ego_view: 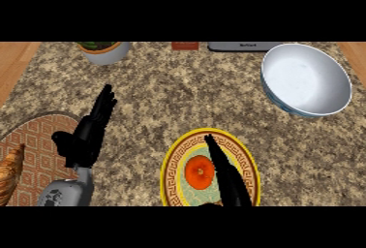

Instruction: Pick the squash from the plate and place it in the bowl

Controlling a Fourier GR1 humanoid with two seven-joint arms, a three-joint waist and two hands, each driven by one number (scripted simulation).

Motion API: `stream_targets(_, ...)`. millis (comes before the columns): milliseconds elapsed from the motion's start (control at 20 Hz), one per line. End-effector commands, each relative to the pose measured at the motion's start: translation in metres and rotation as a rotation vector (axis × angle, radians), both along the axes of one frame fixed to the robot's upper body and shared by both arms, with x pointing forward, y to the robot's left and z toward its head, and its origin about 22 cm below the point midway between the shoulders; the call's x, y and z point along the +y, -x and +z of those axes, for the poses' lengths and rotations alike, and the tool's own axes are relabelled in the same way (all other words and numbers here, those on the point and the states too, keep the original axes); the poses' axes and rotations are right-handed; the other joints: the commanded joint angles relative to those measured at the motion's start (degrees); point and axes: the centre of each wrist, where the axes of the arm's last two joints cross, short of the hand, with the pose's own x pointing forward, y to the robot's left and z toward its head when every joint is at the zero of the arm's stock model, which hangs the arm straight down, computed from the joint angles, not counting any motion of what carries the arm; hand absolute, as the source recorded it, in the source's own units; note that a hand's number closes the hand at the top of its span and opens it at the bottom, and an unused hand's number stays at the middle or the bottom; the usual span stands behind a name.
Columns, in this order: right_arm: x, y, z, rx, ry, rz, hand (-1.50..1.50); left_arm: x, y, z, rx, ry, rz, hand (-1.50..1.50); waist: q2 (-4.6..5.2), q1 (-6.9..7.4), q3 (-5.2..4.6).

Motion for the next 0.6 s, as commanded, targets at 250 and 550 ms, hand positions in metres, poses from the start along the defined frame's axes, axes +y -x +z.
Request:
stream_targets(250,-0.006,-0.016,-0.041,0.043,0.056,0.039,-1.5,0.0,0.003,-0.016,-0.018,-0.002,-0.001,0.0,0.05,0.06,0.01)
stream_targets(550,0.003,-0.008,-0.054,-0.037,0.203,0.24,1.5,0.003,-0.009,0.002,0.014,0.015,-0.017,0.0,0.06,0.17,0.02)
